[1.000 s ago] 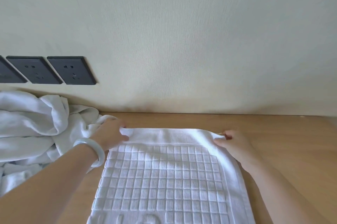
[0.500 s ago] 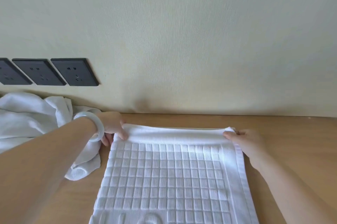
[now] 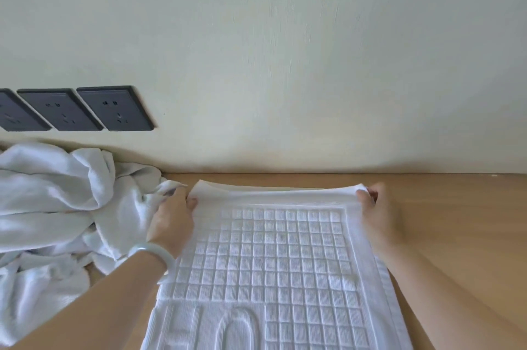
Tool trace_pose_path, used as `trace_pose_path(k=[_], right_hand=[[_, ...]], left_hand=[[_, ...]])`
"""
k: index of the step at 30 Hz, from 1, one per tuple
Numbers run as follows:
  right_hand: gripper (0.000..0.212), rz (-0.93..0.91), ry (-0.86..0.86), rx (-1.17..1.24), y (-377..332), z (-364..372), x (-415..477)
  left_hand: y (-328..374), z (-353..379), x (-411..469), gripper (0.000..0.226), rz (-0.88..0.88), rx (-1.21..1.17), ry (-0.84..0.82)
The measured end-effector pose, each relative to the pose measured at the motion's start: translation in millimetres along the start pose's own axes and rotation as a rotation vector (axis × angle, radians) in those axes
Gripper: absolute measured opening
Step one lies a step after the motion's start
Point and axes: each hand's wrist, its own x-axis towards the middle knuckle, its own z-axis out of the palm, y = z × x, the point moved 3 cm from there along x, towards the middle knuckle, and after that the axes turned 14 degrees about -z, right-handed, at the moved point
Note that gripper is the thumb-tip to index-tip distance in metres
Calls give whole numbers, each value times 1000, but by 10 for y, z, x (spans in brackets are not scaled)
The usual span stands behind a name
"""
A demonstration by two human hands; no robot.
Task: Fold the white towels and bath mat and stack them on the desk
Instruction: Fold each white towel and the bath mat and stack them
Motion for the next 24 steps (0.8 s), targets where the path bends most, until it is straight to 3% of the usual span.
trace_pose_path(k=[4, 7, 12, 15, 20, 24], right_hand=[[20, -24, -1, -154, -32, 59, 31], [35, -18, -41, -214, -156, 11, 6], [44, 44, -210, -318, -230, -274, -556], [40, 87, -198, -335, -241, -387, -947], [33, 53, -191, -525, -252, -326, -987], [32, 39, -109, -512, -254, -302, -1011]], left_hand=[[-29, 84, 35, 28, -45, -130, -27], [-65, -10, -17, 42, -63, -177, -20], [-435, 21, -504, 39, -2, 81, 15], [-531, 54, -677, 33, -1, 186, 9], [-628, 52, -512, 29, -82, -100, -64], [-646, -42, -625, 36, -103, -137, -65]])
